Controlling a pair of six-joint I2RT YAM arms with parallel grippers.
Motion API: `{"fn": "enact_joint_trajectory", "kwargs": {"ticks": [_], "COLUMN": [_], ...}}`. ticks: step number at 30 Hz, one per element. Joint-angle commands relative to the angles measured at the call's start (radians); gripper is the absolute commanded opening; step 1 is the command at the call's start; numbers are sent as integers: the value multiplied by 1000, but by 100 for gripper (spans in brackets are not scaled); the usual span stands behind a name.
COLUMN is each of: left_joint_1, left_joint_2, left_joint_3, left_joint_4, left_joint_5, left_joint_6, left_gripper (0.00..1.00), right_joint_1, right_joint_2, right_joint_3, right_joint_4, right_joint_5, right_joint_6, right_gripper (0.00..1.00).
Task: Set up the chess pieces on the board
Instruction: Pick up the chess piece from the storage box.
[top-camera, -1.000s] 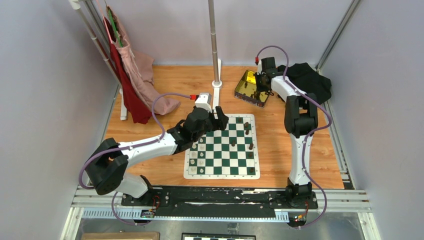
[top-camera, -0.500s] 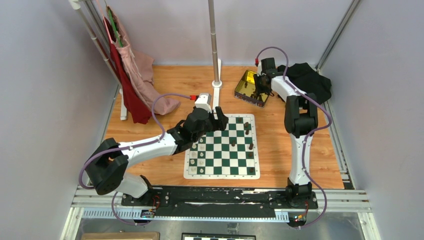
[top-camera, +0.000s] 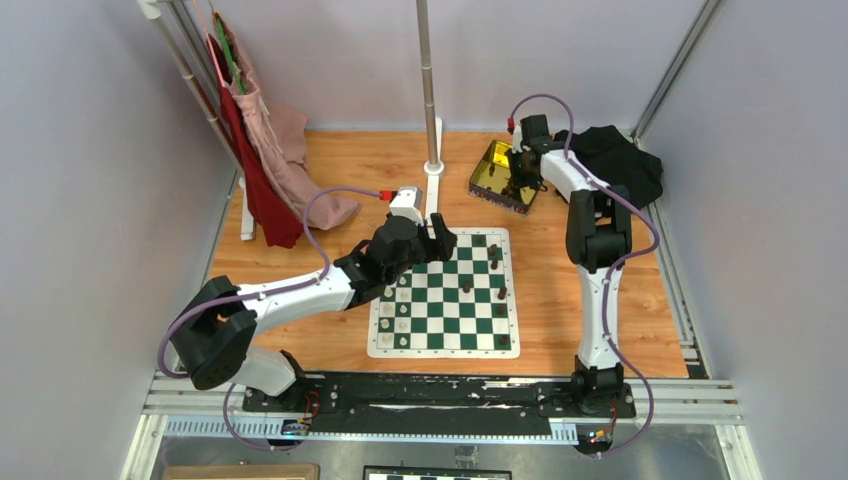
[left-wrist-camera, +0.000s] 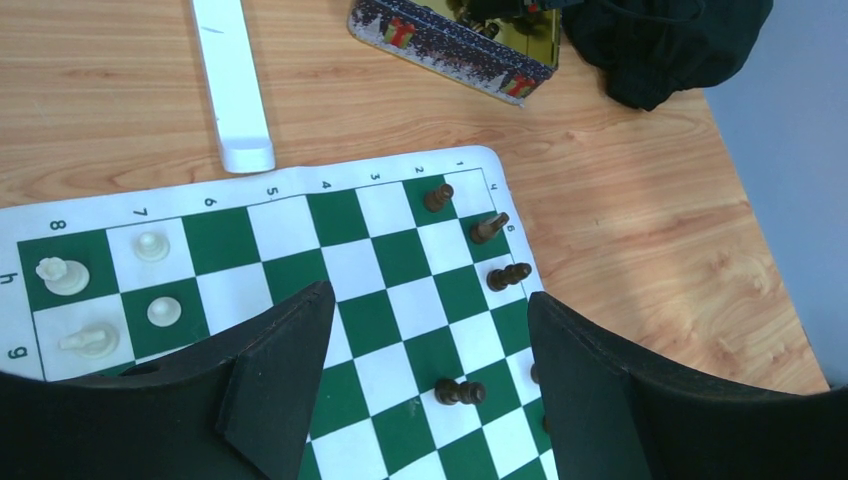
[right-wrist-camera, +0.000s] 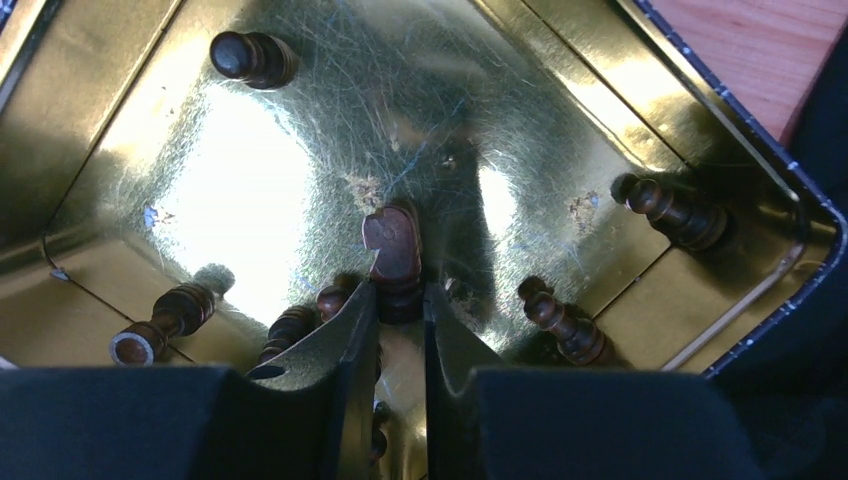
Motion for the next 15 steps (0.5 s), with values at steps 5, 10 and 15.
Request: {"fn": "enact_joint_trajectory", "kwargs": {"ticks": [5,10,15], "left_joint_1": [3,3,3], "left_joint_2": [1,-4,-12], "left_joint_3": [-3,1,-2], "left_joint_4": [32,32,33], "left_joint_5": [1,-1,1], "left_joint_6": [-6,-3,-7], "left_gripper": [76,76,76], "right_joint_1": [-13,-14,-13], "right_joint_2": [18,-16,-64], "right_joint_3": [22,21,8], "right_joint_4": [-59,-45,-24], "right_joint_5": [0,-4,-6], "right_joint_6": [-10,-3,3], "right_gripper": [0,0,0]}}
